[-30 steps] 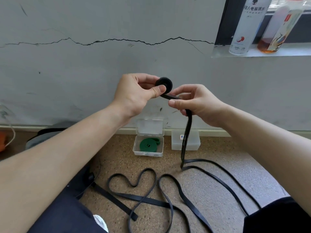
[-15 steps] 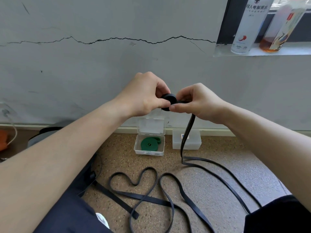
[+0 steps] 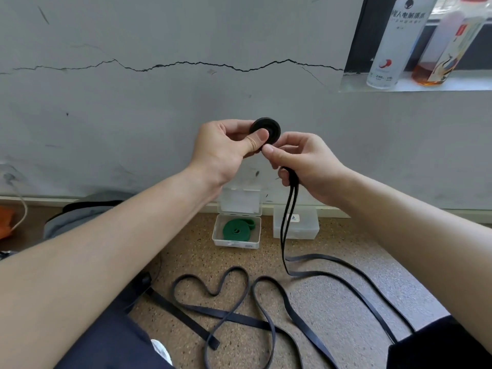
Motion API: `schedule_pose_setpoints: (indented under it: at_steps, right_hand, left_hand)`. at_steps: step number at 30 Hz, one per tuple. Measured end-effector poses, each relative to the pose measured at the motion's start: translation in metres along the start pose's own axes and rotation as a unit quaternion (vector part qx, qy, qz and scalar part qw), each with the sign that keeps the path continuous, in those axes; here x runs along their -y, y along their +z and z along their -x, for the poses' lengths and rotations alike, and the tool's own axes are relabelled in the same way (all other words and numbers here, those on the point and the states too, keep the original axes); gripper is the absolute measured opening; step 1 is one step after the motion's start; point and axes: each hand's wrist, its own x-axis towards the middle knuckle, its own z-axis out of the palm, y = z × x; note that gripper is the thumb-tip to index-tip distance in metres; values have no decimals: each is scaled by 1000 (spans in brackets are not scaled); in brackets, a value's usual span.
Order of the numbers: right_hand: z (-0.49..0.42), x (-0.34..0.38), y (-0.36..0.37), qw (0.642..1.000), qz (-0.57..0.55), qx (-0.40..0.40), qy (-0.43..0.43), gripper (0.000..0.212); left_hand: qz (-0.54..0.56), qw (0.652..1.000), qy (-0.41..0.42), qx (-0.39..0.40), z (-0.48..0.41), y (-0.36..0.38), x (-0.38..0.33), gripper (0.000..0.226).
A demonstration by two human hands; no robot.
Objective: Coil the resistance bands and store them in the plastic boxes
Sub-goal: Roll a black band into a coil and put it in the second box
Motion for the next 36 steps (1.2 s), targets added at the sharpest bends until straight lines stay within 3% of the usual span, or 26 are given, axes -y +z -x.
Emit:
schedule_pose_setpoints:
  at_steps: [3,7,11,17,18,20,22,23,25,29,36]
  right_hand:
    - [3,5,-14,994,102,39,-22,20]
    - [4,9,-26,980,190,33,-41,15]
    - [0,8,-25,971,233,3,-51,10]
    - [-3,1,-20,948,310,17,-70,17]
    - [-2,1,-19,949,304,14,-75,17]
    - [-2,1,-20,965,249,1,-77,21]
    - [-2,1,-15,985,154,-10,-77,26]
    - [-2,1,-11,992,101,-15,-74,25]
    - [-2,0,-2,998,8,-23,-56,18]
    - [-2,0,2,999,-18,-22,-26,18]
    - [-1,4,-16,989,131,39,-48,27]
  left_hand:
    - [-60,998,25,23,-1,-5,-2,13]
    - [-172,980,84,51,-3,-12,-4,16]
    - [-316,933,154,75,-4,-13,-8,15]
    - [-454,863,182,129,-4,-10,-14,14]
    - [-446,867,182,126,-4,-10,-15,14]
    - [-353,918,155,96,-2,-11,-11,14]
    - [-146,985,65,61,2,-7,-3,15]
    - [-29,998,3,50,6,-2,1,14]
    - [123,989,-76,25,10,8,7,11]
    - [97,994,-51,5,3,7,7,14]
    - [-98,993,38,49,-5,-11,0,9]
